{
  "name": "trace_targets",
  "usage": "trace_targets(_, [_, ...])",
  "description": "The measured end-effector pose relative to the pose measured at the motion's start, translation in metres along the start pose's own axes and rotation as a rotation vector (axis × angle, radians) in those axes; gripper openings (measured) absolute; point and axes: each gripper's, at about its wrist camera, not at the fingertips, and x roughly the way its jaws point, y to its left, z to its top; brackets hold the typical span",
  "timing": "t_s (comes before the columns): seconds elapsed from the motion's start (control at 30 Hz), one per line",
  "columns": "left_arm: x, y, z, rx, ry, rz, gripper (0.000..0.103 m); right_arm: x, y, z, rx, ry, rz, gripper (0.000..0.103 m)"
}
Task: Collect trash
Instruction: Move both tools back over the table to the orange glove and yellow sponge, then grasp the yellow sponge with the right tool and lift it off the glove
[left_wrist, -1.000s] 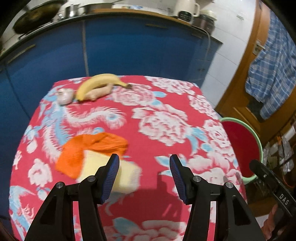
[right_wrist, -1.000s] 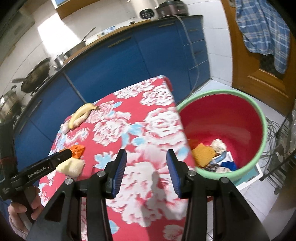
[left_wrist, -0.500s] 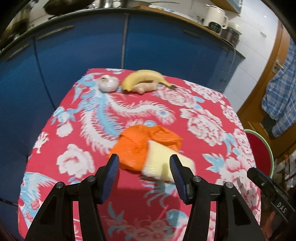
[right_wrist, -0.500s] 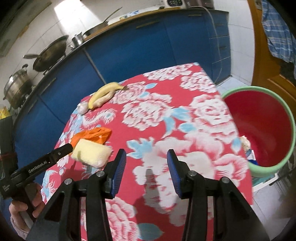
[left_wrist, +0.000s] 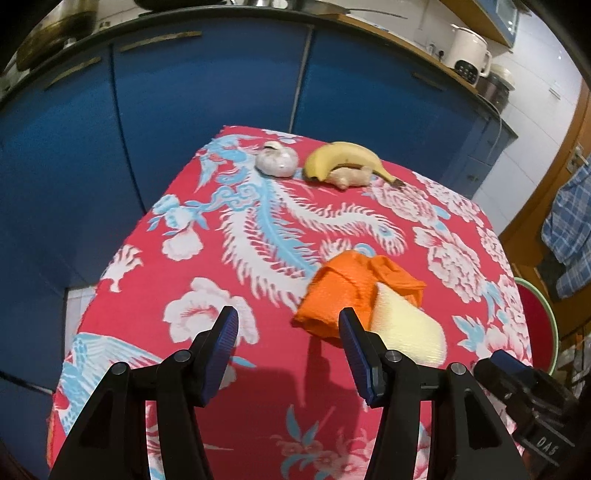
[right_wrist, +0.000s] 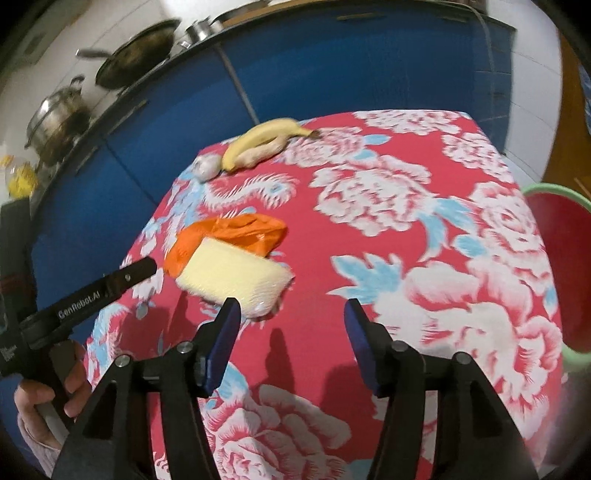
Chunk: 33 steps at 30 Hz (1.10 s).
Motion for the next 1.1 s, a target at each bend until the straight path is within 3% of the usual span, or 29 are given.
trace_targets(0.23, [0.001, 0.015, -0.001, -0.027, 0.001, 0.014, 0.058, 0.021, 0.026, 0.003, -0.101, 0.048, 0.011, 0.071])
trace_targets(0.73, [0.004, 0.032, -0.002, -0.063, 0.009, 0.02, 0.058, 0.062, 0.051, 0.015, -0.21, 0.105, -0.001, 0.073])
trace_targets(0.77, [0.005, 0.033, -0.002, -0.065, 0.01, 0.02, 0.058, 0.063, 0.051, 0.014, -0.213, 0.107, -0.002, 0.071])
trace_targets(0.83, [0.005, 0.034, -0.002, -0.068, 0.011, 0.02, 0.058, 0.065, 0.051, 0.013, -0.223, 0.108, -0.011, 0.055])
trace_targets(1.1, [0.008, 0.028, -0.001, -0.055, 0.018, 0.01, 0.058, 0.057, 0.044, 0.009, -0.229, 0.091, -0.005, 0.025])
